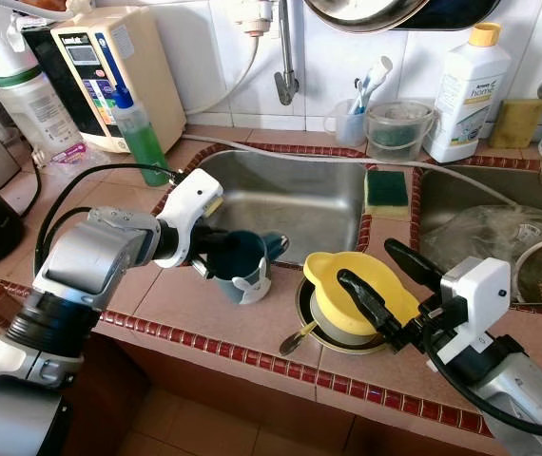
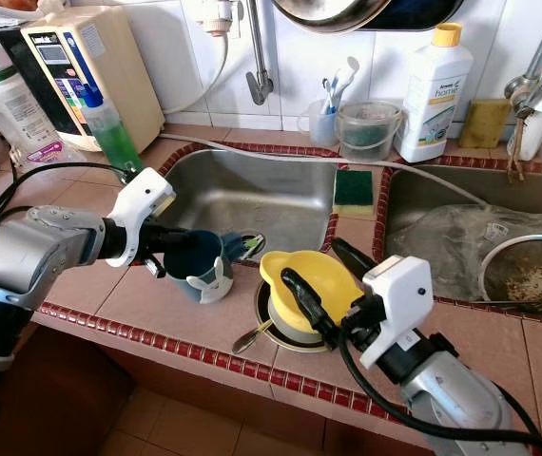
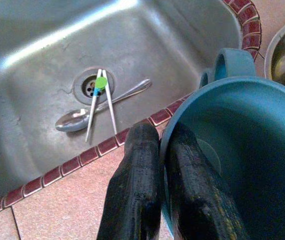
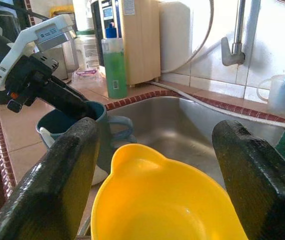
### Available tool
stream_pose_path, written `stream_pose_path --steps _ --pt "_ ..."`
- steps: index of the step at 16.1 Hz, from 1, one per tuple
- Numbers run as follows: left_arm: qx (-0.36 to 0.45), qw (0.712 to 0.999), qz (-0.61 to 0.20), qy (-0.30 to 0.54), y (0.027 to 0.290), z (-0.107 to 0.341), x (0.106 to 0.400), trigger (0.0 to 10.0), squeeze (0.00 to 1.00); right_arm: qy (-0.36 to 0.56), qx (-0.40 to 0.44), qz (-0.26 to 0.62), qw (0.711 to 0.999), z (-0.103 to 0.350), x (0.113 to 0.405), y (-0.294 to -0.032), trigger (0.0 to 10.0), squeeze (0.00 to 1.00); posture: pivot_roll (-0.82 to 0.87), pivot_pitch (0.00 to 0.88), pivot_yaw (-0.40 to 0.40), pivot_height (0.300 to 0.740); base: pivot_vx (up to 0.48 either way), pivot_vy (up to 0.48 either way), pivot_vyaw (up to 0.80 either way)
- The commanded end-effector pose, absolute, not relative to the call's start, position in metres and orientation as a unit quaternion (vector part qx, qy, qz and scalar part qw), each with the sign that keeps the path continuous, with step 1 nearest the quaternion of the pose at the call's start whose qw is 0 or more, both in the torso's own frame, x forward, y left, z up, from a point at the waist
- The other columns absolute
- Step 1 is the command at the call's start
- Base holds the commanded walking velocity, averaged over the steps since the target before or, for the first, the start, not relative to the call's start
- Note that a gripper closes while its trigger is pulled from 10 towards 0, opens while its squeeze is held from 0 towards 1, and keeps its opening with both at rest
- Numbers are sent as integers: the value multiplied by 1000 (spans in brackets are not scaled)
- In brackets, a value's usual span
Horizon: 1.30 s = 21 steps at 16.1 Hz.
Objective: Kitchen organization
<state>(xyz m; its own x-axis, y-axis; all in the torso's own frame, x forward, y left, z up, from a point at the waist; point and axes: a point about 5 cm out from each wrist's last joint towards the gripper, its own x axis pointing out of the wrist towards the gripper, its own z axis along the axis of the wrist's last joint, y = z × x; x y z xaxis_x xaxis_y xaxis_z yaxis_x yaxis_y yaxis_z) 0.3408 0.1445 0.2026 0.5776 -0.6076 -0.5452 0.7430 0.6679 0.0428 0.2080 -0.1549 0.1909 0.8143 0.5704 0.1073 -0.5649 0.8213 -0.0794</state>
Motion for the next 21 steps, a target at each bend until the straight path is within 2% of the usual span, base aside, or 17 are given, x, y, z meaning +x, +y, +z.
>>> stream_pose_path --steps 1,7,8,9,11,13,18,21 --pt "137 887 -371 239 154 212 344 0 0 -66 -20 300 952 192 209 -155 10000 0 -301 21 139 740 0 0 0" --pt "129 903 -345 220 164 224 354 0 0 -79 10 296 952 199 214 -157 10000 0 -304 3 132 740 0 0 0" --pt "129 908 -336 215 167 227 356 4392 0 -85 20 293 952 202 215 -158 10000 0 -304 1 130 740 0 0 0" --pt "128 912 -329 210 168 230 359 10000 0 -89 29 290 952 204 217 -160 10000 0 -303 0 127 740 0 0 0" --pt "111 935 -296 160 171 245 373 10000 0 -91 61 265 958 209 223 -164 10000 0 -302 0 123 740 0 0 0" --pt "114 954 -260 101 168 257 383 10000 0 -64 56 247 965 209 230 -166 10000 0 -310 10 126 740 0 0 0" --pt "76 971 -228 -6 138 260 401 10000 0 -89 38 245 965 235 239 -174 10000 0 -336 71 127 740 0 0 0" --pt "31 980 -196 -26 130 249 409 10000 0 -89 43 252 963 241 232 -176 10000 0 -359 132 121 740 0 0 0"
